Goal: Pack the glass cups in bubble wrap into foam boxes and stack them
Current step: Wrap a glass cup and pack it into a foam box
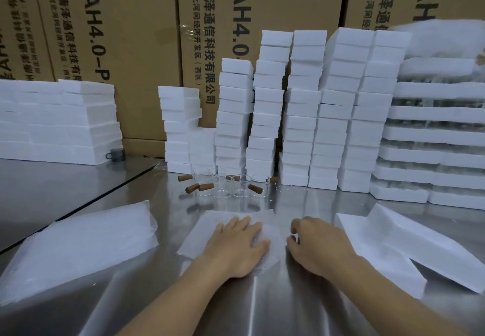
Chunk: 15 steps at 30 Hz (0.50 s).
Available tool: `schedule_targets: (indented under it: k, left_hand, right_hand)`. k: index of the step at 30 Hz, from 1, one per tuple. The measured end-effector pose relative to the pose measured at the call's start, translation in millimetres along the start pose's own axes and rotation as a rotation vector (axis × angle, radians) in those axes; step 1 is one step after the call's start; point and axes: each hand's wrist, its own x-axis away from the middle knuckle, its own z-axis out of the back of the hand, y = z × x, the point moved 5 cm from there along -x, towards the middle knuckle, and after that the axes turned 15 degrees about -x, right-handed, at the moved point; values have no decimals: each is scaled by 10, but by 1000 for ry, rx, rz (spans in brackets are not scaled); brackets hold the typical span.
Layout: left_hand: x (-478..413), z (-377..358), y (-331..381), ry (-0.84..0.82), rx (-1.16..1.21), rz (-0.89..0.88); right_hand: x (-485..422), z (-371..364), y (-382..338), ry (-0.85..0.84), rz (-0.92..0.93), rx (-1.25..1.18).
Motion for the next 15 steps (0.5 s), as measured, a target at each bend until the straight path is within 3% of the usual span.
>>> schedule_targets:
  k: [9, 15]
  left_hand:
    - [34, -27, 138, 3, 45, 13]
    - [-11, -79, 204, -53, 8, 8]
  right_hand:
    - [-1058, -467, 170, 133, -179, -271]
    - [-1527, -527, 388, 236, -135, -360]
